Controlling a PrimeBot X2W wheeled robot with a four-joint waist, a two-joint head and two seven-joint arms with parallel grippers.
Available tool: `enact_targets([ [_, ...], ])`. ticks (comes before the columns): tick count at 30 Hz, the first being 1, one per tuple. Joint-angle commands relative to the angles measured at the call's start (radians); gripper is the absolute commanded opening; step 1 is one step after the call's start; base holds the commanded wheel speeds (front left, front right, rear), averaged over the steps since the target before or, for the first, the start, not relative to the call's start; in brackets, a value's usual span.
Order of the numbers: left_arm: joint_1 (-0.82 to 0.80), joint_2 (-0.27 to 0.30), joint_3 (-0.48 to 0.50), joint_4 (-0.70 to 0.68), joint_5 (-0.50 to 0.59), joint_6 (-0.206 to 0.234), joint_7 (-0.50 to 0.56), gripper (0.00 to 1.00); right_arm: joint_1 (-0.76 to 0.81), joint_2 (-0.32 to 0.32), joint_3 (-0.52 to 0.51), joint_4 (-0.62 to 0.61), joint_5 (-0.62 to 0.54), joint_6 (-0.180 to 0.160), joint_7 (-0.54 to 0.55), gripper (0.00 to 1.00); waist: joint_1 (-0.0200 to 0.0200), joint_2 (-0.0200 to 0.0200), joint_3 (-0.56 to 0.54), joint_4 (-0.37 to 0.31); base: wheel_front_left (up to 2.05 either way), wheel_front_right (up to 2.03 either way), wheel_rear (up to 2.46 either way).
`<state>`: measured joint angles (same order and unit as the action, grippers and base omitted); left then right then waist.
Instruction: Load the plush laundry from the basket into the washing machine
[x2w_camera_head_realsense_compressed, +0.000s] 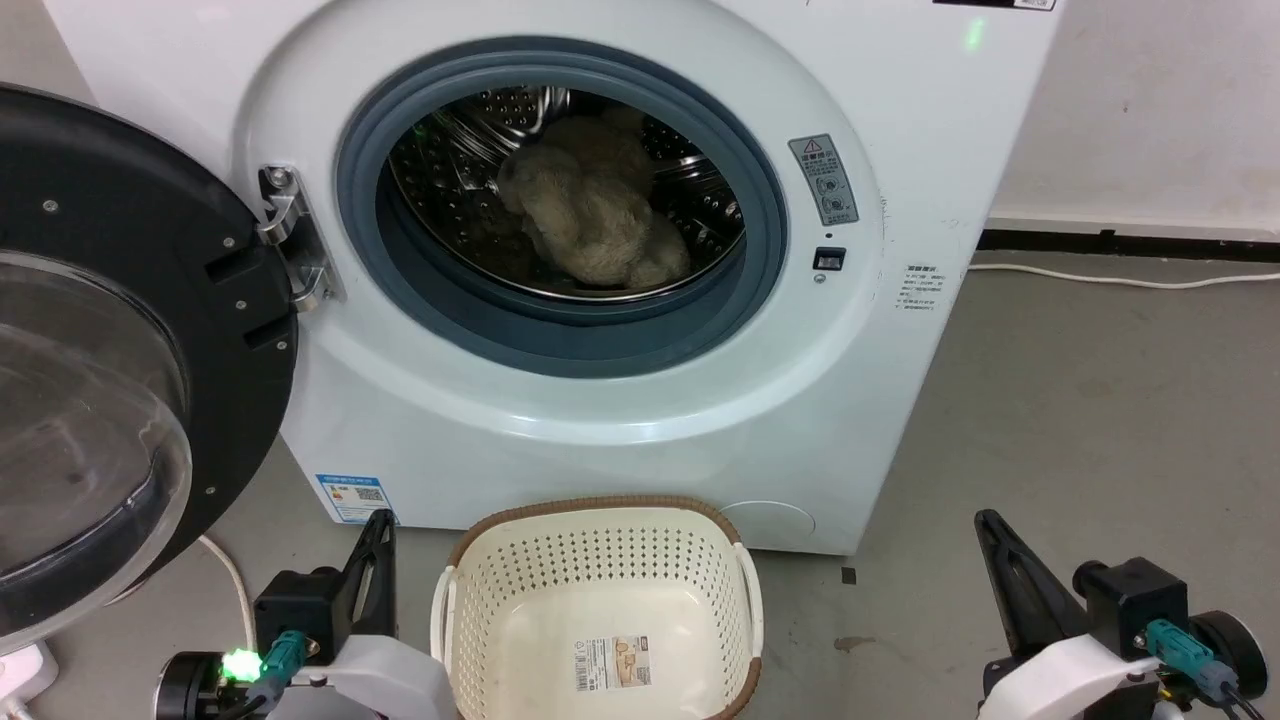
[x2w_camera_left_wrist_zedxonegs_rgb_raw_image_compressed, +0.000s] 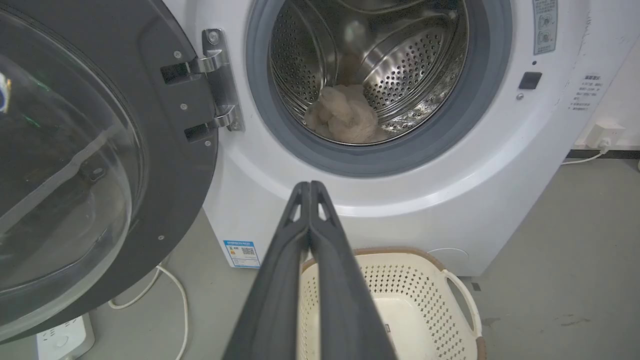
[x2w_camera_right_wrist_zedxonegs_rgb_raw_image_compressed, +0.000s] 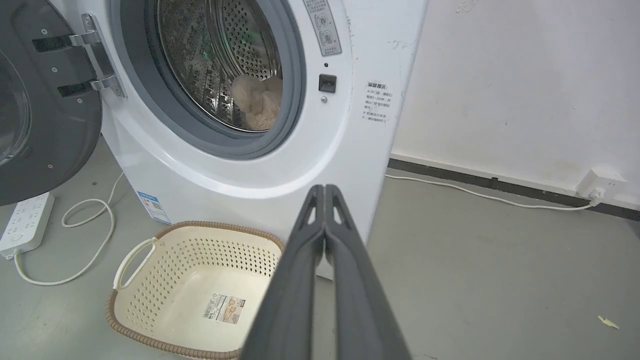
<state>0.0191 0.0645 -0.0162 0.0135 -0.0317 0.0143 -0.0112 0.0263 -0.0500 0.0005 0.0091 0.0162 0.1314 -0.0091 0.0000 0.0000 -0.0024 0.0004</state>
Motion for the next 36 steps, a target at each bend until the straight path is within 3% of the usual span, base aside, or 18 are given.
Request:
enact_targets([
  [1,-0.017,-0.007,0.005,-0.007,0.013,-0.006,0.004,0.00,-0.019,0.000,0.000,-0.007,-0.007,-0.001,0.002,0.00,0.0000,0.0000,0.000,0.000,0.00,0.00,0.00],
  [36,-0.019,-0.014,0.016,-0.014,0.032,-0.014,0.011,0.00,-0.026,0.000,0.000,-0.009,-0.016,-0.001,0.009,0.00,0.0000,0.0000,0.002,0.000,0.00,0.00,0.00],
])
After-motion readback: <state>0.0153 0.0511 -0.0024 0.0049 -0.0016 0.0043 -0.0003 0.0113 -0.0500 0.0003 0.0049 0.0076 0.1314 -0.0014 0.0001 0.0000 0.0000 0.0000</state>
